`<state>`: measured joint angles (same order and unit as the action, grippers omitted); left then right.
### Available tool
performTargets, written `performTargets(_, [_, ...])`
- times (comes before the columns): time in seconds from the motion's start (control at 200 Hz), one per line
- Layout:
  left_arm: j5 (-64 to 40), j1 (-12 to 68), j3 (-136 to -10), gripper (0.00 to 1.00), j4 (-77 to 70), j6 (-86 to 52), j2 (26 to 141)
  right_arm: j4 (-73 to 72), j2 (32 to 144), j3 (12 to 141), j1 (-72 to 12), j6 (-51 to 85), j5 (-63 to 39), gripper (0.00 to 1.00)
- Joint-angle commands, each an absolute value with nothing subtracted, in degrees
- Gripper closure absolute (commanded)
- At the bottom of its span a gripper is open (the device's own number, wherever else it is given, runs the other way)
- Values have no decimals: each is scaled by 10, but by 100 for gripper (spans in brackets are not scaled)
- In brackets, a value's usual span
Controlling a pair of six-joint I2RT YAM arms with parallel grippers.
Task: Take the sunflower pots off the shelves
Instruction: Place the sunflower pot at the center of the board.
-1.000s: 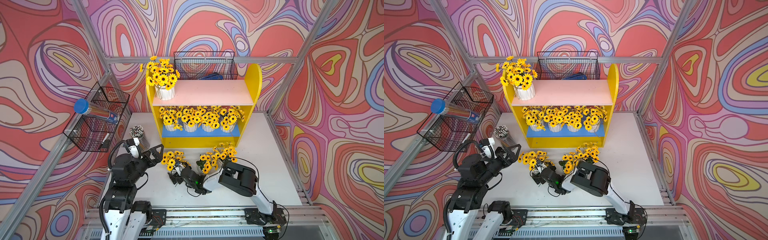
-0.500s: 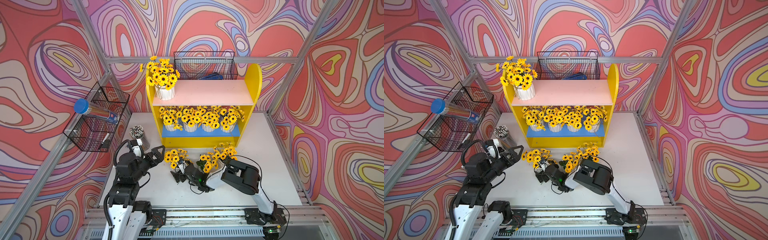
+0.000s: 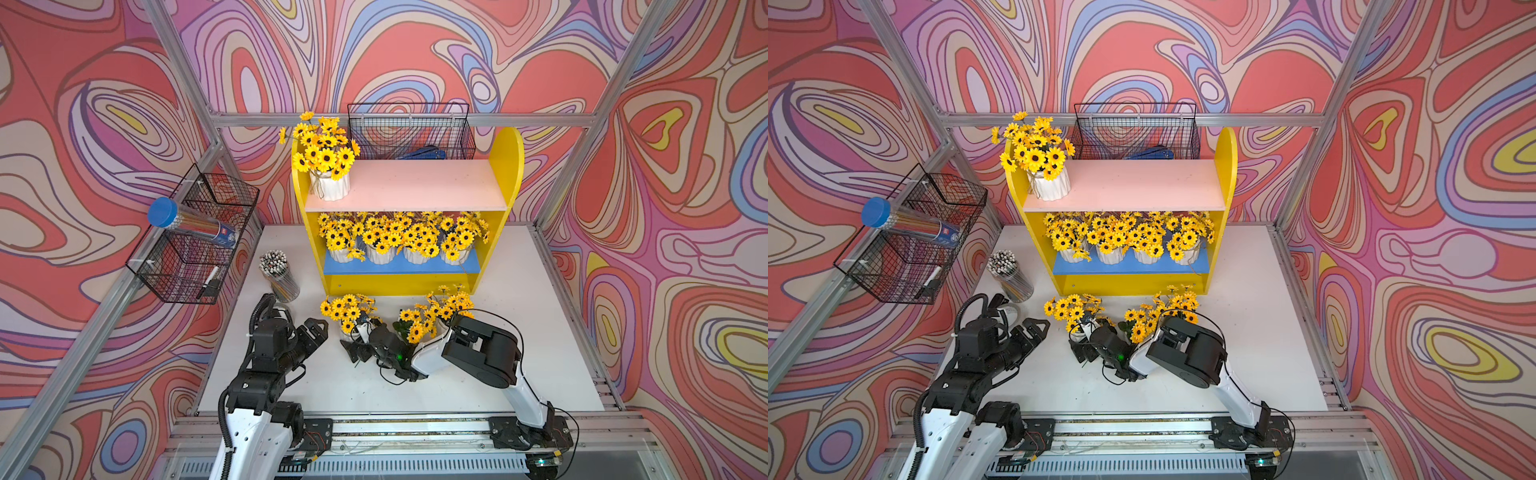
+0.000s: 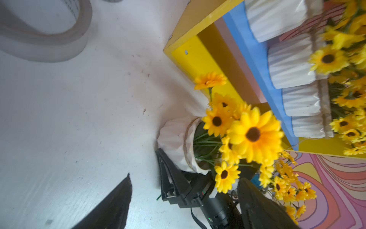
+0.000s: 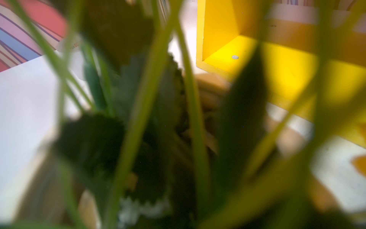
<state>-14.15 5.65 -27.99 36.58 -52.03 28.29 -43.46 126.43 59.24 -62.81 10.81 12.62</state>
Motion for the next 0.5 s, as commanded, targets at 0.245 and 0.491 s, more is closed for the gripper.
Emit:
performTargets(0.245, [-43, 208, -187, 27, 263, -617, 336, -391, 1308, 598, -638, 122, 140, 2])
performTargets(0.491, [-39, 222, -169, 22, 102, -608, 435, -390, 1321, 602, -651, 130, 144, 2])
